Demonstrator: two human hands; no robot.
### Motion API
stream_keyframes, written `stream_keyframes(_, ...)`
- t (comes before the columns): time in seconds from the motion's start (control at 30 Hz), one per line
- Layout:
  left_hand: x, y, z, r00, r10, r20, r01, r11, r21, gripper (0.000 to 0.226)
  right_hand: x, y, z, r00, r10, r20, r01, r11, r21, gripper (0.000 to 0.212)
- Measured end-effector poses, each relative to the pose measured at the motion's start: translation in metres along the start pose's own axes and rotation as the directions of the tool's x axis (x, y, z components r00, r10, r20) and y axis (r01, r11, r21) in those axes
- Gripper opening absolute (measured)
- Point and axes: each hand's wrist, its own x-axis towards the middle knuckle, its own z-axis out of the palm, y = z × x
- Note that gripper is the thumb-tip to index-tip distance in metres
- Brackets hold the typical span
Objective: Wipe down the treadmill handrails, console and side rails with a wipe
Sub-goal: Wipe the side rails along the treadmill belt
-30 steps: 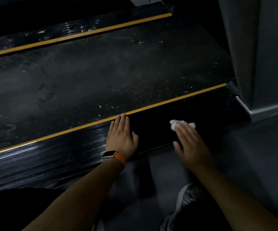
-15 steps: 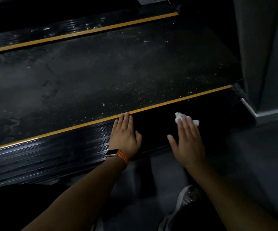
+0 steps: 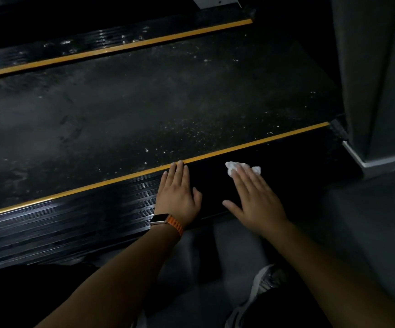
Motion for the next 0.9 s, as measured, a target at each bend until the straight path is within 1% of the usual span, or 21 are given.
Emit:
stream_keyframes(0.03, 0.000, 0.000, 0.000, 1.000, -0.001, 0.001, 0.001, 1.000, 0.000, 0.075, 0.003, 0.009, -0.003, 1.000, 0.030, 0.008, -0.030, 1.000, -0.008, 0.089)
stream_keyframes(0.13, 0.000, 0.000, 0.001, 1.000, -0.001, -0.004, 0.001, 1.000, 0.001, 0.075, 0.012, 0.022, -0.008, 0.980, 0.194, 0.041, -0.194, 0.981, -0.011, 0.091)
stream_keyframes(0.17, 0.000, 0.000, 0.002, 1.000, 0.002, -0.004, -0.002, 1.000, 0.000, 0.075, 0.015, 0.018, -0.008, 0.976, 0.211, 0.047, -0.211, 0.977, -0.007, 0.093)
stream_keyframes(0.2, 0.001, 0.000, 0.001, 1.000, 0.005, -0.004, -0.005, 1.000, -0.001, 0.075, 0.016, 0.011, -0.008, 0.980, 0.192, 0.053, -0.192, 0.981, -0.001, 0.094)
stream_keyframes(0.27, 0.001, 0.001, 0.001, 1.000, 0.005, -0.013, -0.005, 1.000, -0.002, 0.076, 0.017, 0.002, -0.006, 0.994, 0.076, 0.073, -0.076, 0.997, 0.001, 0.096)
stream_keyframes(0.3, 0.000, 0.001, 0.001, 1.000, 0.004, -0.016, -0.004, 1.000, -0.005, 0.077, 0.018, 0.004, -0.006, 0.995, 0.025, 0.096, -0.024, 1.000, -0.010, 0.096)
stream_keyframes(0.33, 0.000, 0.001, 0.000, 1.000, 0.003, -0.017, -0.003, 1.000, -0.006, 0.078, 0.020, 0.011, -0.008, 0.994, 0.005, 0.108, -0.003, 1.000, -0.018, 0.095)
stream_keyframes(0.37, 0.000, 0.001, 0.000, 1.000, 0.002, -0.018, -0.002, 1.000, -0.006, 0.078, 0.023, 0.021, -0.010, 0.995, 0.026, 0.099, -0.024, 1.000, -0.017, 0.094)
stream_keyframes(0.43, -0.001, 0.001, 0.000, 1.000, 0.001, -0.015, -0.001, 1.000, -0.005, 0.078, 0.030, 0.039, -0.016, 0.981, 0.175, 0.081, -0.178, 0.983, 0.034, 0.092)
stream_keyframes(0.47, 0.000, 0.001, 0.001, 1.000, 0.002, -0.015, -0.002, 1.000, -0.007, 0.077, 0.035, 0.045, -0.018, 0.962, 0.253, 0.106, -0.260, 0.963, 0.063, 0.092)
stream_keyframes(0.5, 0.000, 0.002, 0.001, 1.000, 0.002, -0.016, -0.002, 1.000, -0.007, 0.076, 0.039, 0.043, -0.019, 0.946, 0.297, 0.131, -0.309, 0.948, 0.076, 0.094)
stream_keyframes(0.53, 0.000, 0.002, 0.001, 1.000, 0.003, -0.018, -0.003, 1.000, -0.005, 0.075, 0.042, 0.035, -0.019, 0.946, 0.298, 0.127, -0.310, 0.947, 0.085, 0.095)
stream_keyframes(0.57, 0.000, 0.002, 0.001, 1.000, 0.004, -0.020, -0.004, 1.000, -0.001, 0.075, 0.044, 0.024, -0.019, 0.961, 0.258, 0.102, -0.268, 0.959, 0.094, 0.095)
stream_keyframes(0.63, 0.000, 0.002, 0.001, 1.000, 0.007, -0.026, -0.007, 1.000, 0.003, 0.075, 0.042, 0.003, -0.015, 0.991, 0.113, 0.078, -0.119, 0.990, 0.079, 0.097)
stream_keyframes(0.67, 0.000, 0.002, 0.001, 1.000, 0.008, -0.027, -0.008, 1.000, 0.002, 0.075, 0.042, 0.001, -0.014, 0.994, 0.057, 0.094, -0.062, 0.997, 0.055, 0.097)
stream_keyframes(0.7, 0.001, 0.002, 0.001, 1.000, 0.008, -0.026, -0.008, 1.000, -0.001, 0.074, 0.044, 0.007, -0.016, 0.993, 0.037, 0.116, -0.042, 0.998, 0.036, 0.097)
stream_keyframes(0.73, 0.001, 0.001, 0.001, 1.000, 0.008, -0.024, -0.008, 1.000, -0.004, 0.074, 0.048, 0.018, -0.018, 0.990, 0.053, 0.133, -0.058, 0.998, 0.031, 0.097)
stream_keyframes(0.77, 0.001, 0.001, 0.002, 1.000, 0.006, -0.024, -0.007, 1.000, -0.005, 0.074, 0.050, 0.032, -0.020, 0.987, 0.099, 0.130, -0.104, 0.994, 0.039, 0.099)
stream_keyframes(0.83, 0.001, 0.001, 0.003, 1.000, 0.001, -0.022, -0.001, 1.000, -0.005, 0.074, 0.053, 0.062, -0.025, 0.968, 0.229, 0.099, -0.237, 0.969, 0.072, 0.099)
stream_keyframes(0.9, 0.001, 0.001, 0.003, 1.000, -0.002, -0.019, 0.002, 1.000, -0.007, 0.074, 0.054, 0.082, -0.031, 0.928, 0.348, 0.132, -0.359, 0.931, 0.069, 0.095)
